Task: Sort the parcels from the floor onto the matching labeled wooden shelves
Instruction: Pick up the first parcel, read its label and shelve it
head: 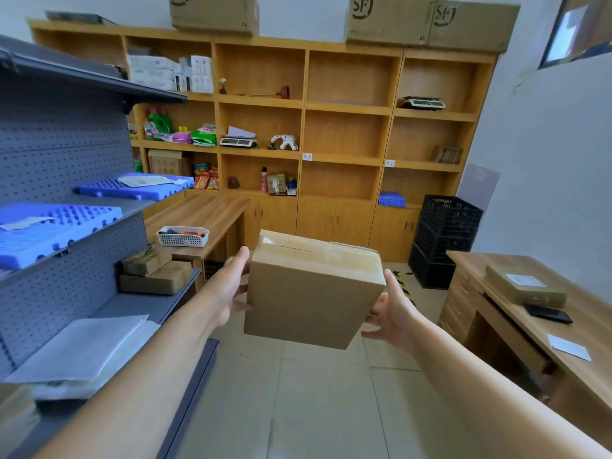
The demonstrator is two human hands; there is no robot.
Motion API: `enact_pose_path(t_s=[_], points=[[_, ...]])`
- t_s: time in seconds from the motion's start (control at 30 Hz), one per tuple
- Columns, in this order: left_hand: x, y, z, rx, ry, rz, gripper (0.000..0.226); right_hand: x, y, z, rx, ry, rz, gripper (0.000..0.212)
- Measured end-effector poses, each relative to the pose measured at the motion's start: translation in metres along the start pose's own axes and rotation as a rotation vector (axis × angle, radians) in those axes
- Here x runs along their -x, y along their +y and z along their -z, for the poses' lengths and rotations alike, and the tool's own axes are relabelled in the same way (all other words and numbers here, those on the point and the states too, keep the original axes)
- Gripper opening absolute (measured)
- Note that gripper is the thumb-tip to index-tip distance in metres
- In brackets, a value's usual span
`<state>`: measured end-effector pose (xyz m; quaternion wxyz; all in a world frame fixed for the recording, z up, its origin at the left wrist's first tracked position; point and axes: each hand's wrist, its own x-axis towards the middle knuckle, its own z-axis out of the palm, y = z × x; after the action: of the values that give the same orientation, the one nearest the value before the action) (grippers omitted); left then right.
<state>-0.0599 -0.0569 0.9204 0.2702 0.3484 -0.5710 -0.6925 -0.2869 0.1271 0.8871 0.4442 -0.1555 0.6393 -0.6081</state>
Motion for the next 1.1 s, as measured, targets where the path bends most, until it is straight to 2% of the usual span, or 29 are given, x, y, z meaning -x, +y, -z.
enact_pose_path(t_s=[0.17,0.3,0.47,0.7,0.9,1.0,1.1], points=[[0.008,0.009,0.007,0.006,-0.010,-0.072,0.024,0.002,-0.007,-0.008,0.040,-0.057,0.068,0.070],[0.009,0.007,0.020,0.017,-0.019,-0.111,0.039,0.007,-0.015,-0.010,0.141,-0.114,0.113,0.056],[0.012,0.006,0.028,0.032,-0.019,-0.181,0.029,0.008,-0.019,-0.009,0.148,-0.140,0.105,0.051],[0.018,0.004,0.037,-0.041,-0.032,-0.298,0.053,0.015,-0.022,-0.011,0.081,-0.191,0.097,0.036],[0.019,0.003,0.034,-0.047,-0.012,-0.361,0.063,0.017,-0.023,-0.013,0.065,-0.188,0.089,0.043],[0.023,0.004,0.032,-0.054,-0.020,-0.366,0.062,0.019,-0.023,-0.013,0.060,-0.167,0.087,0.041],[0.025,0.004,0.032,0.070,-0.003,-0.327,0.046,0.020,-0.020,-0.016,-0.029,-0.196,0.124,0.039]])
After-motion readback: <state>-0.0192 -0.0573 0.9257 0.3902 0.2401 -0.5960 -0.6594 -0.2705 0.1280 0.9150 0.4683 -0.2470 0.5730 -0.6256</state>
